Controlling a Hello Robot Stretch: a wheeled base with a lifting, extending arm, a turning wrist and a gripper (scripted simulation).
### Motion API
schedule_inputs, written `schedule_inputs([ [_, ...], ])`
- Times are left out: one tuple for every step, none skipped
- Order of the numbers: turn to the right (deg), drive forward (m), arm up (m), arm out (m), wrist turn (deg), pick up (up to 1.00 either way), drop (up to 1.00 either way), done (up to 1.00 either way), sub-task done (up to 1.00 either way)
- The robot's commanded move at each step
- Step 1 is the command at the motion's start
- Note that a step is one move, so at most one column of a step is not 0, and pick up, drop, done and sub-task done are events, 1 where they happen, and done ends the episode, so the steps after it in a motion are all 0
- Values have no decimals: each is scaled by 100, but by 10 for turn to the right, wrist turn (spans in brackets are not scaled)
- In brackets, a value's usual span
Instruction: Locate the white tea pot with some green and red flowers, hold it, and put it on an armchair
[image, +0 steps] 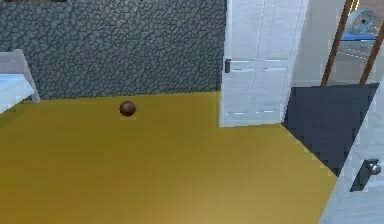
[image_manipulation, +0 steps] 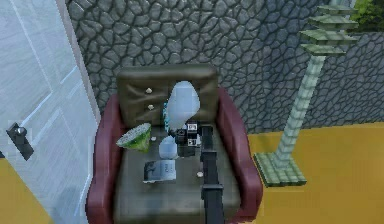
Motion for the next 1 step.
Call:
schedule_inputs([
  [0,0,0,0,0,0,0,100,0],
])
